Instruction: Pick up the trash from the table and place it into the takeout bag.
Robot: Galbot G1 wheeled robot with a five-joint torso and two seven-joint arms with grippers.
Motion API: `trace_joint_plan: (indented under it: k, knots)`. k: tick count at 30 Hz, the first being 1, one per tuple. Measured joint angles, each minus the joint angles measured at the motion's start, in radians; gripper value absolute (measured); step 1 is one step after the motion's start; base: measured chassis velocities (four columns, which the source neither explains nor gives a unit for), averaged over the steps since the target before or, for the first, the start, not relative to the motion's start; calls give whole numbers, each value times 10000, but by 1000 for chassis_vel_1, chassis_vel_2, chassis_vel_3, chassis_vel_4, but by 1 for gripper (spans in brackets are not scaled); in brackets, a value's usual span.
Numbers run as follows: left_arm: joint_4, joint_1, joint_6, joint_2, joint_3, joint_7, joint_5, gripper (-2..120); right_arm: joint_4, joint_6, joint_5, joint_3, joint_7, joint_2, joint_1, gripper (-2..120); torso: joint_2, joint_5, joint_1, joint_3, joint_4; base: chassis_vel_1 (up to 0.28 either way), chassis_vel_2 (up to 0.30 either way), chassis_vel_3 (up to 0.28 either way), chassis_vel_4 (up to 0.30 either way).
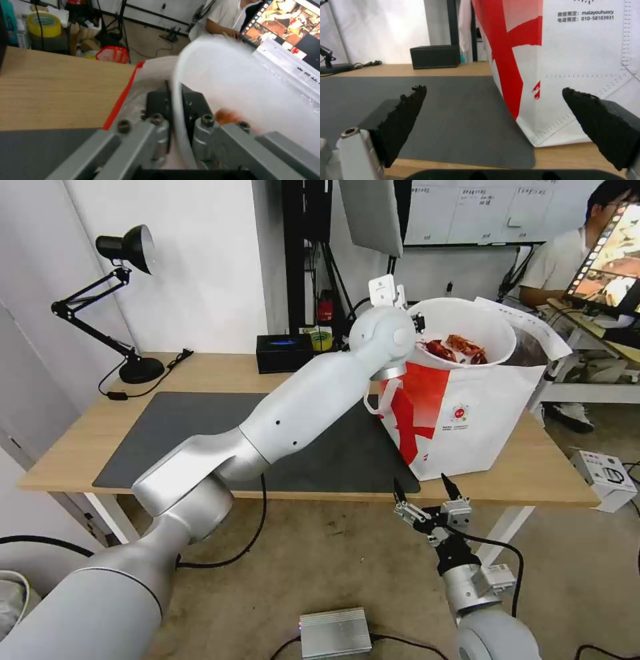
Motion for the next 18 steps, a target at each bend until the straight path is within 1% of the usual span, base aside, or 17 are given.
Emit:
trace_joint_plan:
  k: [1,2,4,5,7,8,11,12,15,16,17,18]
  knots:
    - [-31,4,14,2,0,8,-18,17,0,0,0,0,0,0,0,100,-1,0,0,0,1,0,0,0,0]
    - [-31,4,14,2,0,8,-18,17,0,0,0,0,0,0,0,100,-1,0,0,0,1,0,0,0,0]
    - [-83,12,44,3,2,27,-41,27,0,0,0,0,0,0,0,100,0,0,-1,0,1,0,0,0,0]
    - [-83,12,44,3,2,27,-41,27,0,0,0,0,0,0,0,100,0,0,-1,0,1,0,0,0,0]
    - [-116,30,67,5,3,52,-63,39,0,0,0,0,0,0,0,100,0,0,0,0,1,0,0,0,0]
    - [-116,30,67,5,3,52,-63,39,0,0,0,0,0,0,0,100,0,0,0,0,1,0,0,0,0]
    - [-167,41,117,7,-19,76,-109,53,0,0,0,0,0,0,0,100,0,0,-1,0,1,0,0,0,0]
    - [-167,41,117,7,-19,76,-109,53,0,0,0,0,0,0,0,100,0,0,-1,0,1,0,0,0,0]
    - [-178,48,132,8,-26,100,-78,68,0,0,0,0,0,0,0,100,0,0,0,0,1,0,0,0,0]
    - [-176,54,135,10,-29,102,-64,71,0,0,0,0,0,0,0,100,0,0,0,0,1,0,0,0,0]
    - [-176,54,135,10,-29,102,-64,71,0,0,0,0,0,0,0,100,0,0,0,0,1,0,0,0,0]
    - [-171,64,141,11,-29,103,-36,77,0,0,0,0,0,0,0,100,0,0,0,0,1,0,0,0,0]
